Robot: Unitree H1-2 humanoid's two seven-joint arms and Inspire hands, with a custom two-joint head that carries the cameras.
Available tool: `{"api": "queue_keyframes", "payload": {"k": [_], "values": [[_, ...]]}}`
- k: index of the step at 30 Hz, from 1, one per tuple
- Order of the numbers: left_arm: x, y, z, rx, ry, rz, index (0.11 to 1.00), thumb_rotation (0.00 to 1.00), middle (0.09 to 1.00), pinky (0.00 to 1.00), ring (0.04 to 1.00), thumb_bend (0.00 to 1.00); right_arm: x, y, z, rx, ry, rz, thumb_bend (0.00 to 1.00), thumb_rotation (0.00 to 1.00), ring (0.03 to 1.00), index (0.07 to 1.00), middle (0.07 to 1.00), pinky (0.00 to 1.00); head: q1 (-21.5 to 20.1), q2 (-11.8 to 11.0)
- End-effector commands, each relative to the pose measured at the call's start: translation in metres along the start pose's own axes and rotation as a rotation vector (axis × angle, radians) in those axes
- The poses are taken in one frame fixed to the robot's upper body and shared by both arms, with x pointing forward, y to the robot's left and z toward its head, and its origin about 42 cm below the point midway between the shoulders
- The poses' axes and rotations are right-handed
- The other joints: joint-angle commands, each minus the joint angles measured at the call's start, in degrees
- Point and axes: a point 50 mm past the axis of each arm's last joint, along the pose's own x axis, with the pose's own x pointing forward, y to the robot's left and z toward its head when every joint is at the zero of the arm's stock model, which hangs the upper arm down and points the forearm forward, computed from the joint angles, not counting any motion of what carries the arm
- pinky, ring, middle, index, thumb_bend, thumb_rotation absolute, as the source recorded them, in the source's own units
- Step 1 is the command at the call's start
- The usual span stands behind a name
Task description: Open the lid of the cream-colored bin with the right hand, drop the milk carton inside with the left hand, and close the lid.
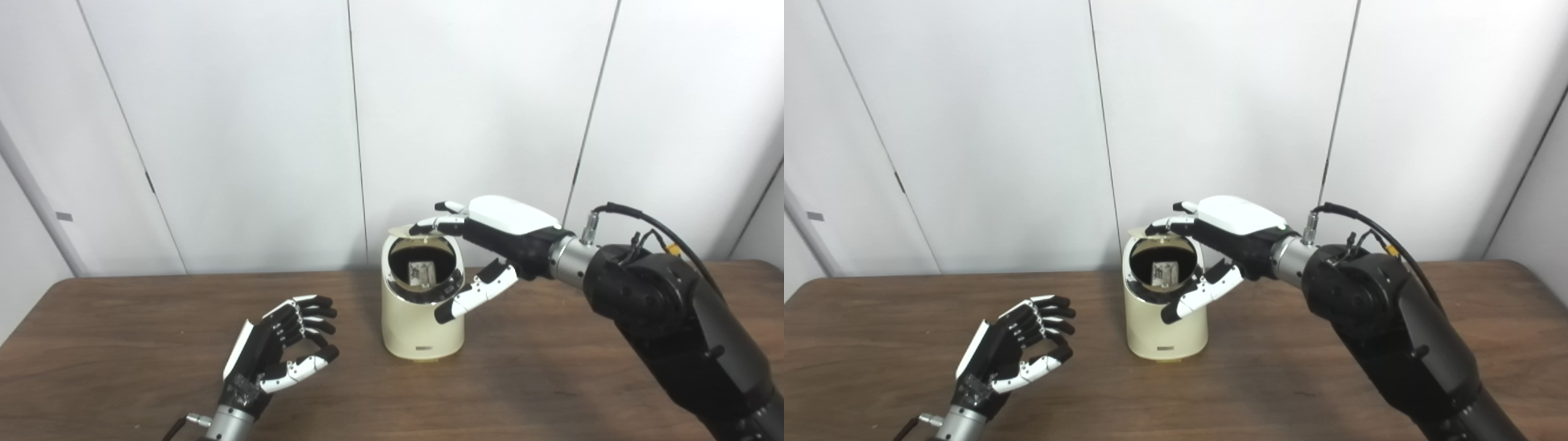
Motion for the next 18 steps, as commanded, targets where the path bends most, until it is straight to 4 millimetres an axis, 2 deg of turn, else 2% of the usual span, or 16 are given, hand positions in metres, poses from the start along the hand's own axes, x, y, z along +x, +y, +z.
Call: {"api": "queue_keyframes", "payload": {"k": [1,6,18], "values": [[-0.026,-0.022,-0.021,-0.071,0.078,0.022,0.717,0.14,0.676,0.50,0.600,0.67,-0.007,-0.017,0.003,-0.054,-0.013,-0.041,0.77,0.63,1.000,0.879,0.880,0.99,0.01,0.12],[-0.027,-0.023,-0.020,-0.085,0.078,0.022,0.721,0.14,0.679,0.50,0.606,0.68,-0.008,-0.011,0.002,-0.053,-0.008,-0.005,0.75,0.64,1.000,0.888,0.886,0.98,0.25,0.49],[-0.027,-0.024,-0.017,-0.070,0.072,0.018,0.717,0.17,0.677,0.50,0.602,0.69,-0.008,0.003,0.000,-0.070,-0.003,0.036,0.77,0.66,1.000,0.887,0.876,1.00,0.89,1.46]]}}
